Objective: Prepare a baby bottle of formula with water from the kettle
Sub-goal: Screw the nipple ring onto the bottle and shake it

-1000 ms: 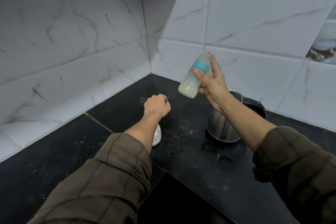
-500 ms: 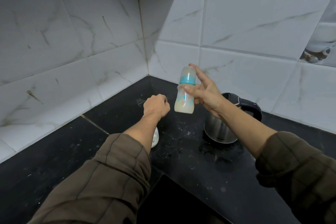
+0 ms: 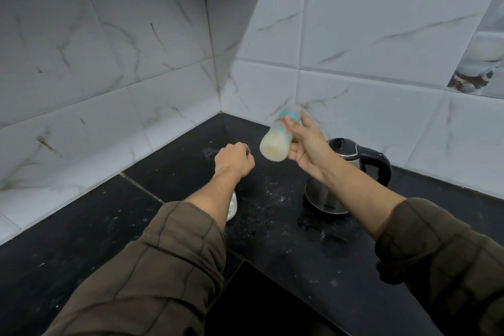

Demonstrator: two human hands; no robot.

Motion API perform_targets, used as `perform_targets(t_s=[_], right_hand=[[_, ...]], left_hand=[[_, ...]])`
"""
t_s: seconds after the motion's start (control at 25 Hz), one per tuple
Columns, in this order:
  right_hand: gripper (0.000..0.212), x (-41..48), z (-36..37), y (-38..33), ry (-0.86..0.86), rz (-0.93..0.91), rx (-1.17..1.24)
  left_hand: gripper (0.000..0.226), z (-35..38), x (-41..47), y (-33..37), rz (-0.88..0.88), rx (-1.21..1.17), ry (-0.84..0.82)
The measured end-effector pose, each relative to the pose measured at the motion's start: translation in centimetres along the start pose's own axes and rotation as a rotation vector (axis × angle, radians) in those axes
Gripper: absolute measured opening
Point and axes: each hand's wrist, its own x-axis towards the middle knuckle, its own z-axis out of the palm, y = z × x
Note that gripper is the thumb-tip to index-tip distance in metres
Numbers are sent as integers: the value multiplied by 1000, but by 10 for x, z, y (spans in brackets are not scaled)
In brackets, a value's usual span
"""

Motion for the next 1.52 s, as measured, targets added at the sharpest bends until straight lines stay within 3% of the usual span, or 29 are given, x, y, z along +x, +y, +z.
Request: perform_targets(t_s=[0.08, 0.16, 0.28, 0.4, 0.48, 0.64, 0.8, 0.88, 1.0, 1.12, 1.2, 1.4, 1.52], right_hand=[[55, 2, 2, 1, 96, 31, 61], [39, -2, 2, 5, -4, 87, -41], [35, -6, -2, 9, -165, 121, -133], [32, -2, -1, 3, 13, 93, 4], [37, -1, -4, 2, 28, 126, -13], [56, -2, -8, 7, -222, 169, -206], [39, 2, -2, -3, 52, 76, -7], [35, 2, -1, -2, -7, 118, -72], [54, 3, 0, -1, -168, 121, -184], [55, 10, 4, -16, -20, -86, 78], [55, 13, 7, -27, 38, -176, 127], [76, -1, 10, -29, -290, -171, -290], [83, -3, 14, -36, -147, -228, -171]], left_hand=[[29, 0, -1, -2, -5, 3, 4], [27, 0, -1, -3, -7, 13, 7], [25, -1, -1, -2, 2, 18, -2], [28, 0, 0, -4, -4, 6, 5], [29, 1, 0, -5, -8, 8, 6], [27, 1, 2, -3, 2, 11, 0], [28, 0, 2, -3, -11, 5, 2], [28, 0, 3, -4, -14, 3, -2], [25, -2, 3, -1, -6, 11, 0], [28, -4, 4, -1, -8, 3, 13], [29, -4, 4, -2, -15, -2, 10], [21, -3, 4, -3, 6, 19, -5], [24, -5, 4, -3, 10, 18, 18]])
